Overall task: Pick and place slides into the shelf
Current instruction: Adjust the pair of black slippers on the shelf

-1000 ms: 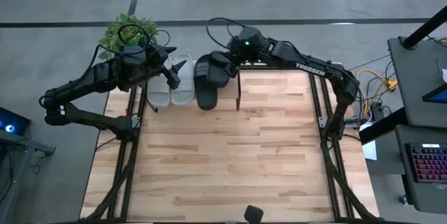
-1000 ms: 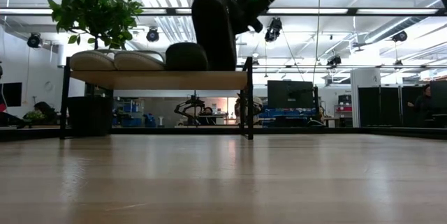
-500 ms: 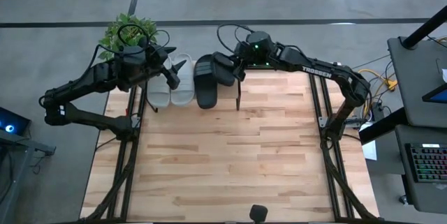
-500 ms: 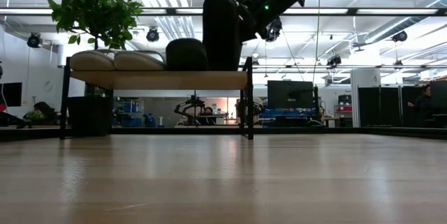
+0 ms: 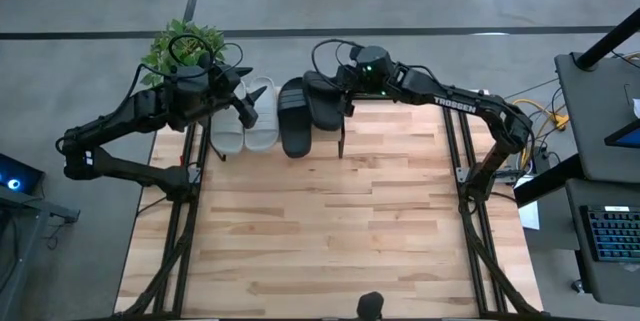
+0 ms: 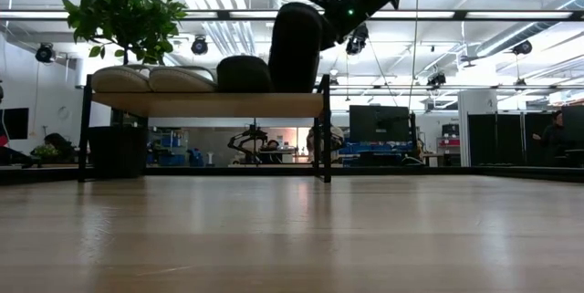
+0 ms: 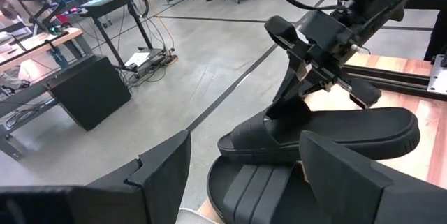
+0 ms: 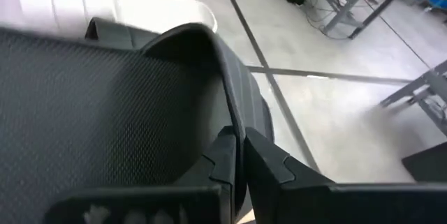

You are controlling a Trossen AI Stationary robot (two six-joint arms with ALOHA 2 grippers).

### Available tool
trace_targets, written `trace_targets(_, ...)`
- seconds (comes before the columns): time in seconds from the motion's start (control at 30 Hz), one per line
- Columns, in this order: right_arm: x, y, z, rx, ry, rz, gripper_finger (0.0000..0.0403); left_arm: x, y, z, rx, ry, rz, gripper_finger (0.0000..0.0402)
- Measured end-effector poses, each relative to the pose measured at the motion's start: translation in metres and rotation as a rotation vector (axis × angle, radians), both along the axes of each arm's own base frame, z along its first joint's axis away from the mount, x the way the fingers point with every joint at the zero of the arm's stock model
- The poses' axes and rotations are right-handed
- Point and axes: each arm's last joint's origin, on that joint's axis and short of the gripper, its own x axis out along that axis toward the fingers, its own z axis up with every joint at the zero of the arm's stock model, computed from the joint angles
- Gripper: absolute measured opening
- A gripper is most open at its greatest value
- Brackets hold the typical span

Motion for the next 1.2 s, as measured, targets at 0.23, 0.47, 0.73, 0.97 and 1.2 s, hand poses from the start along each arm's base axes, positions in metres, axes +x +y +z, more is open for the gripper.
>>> trace_targets(0.23, 0.000, 0.001, -0.010, -0.018, 0.022, 0.027, 0.0012, 0.000, 0.000, 0.000, 0.000, 0.000, 0.000, 0.0251)
trace_targets(0.47, -0.004, 0.003, -0.030, -0.013, 0.003, 0.022, 0.0013, 0.000, 0.000, 0.000, -0.002, -0.002, 0.000, 0.0251)
trace_targets(0.73, -0.010, 0.007, -0.030, 0.019, 0.002, 0.006, 0.0013, 0.000, 0.000, 0.000, -0.002, -0.002, 0.000, 0.0251)
trace_targets(0.97, -0.021, 0.013, -0.022, 0.034, 0.035, 0.001, 0.0038, 0.000, 0.000, 0.000, -0.002, -0.002, 0.000, 0.0251)
trace_targets(1.2, -0.022, 0.013, -0.021, 0.067, 0.018, -0.019, 0.0112, 0.000, 0.000, 0.000, -0.001, -0.003, 0.000, 0.0251)
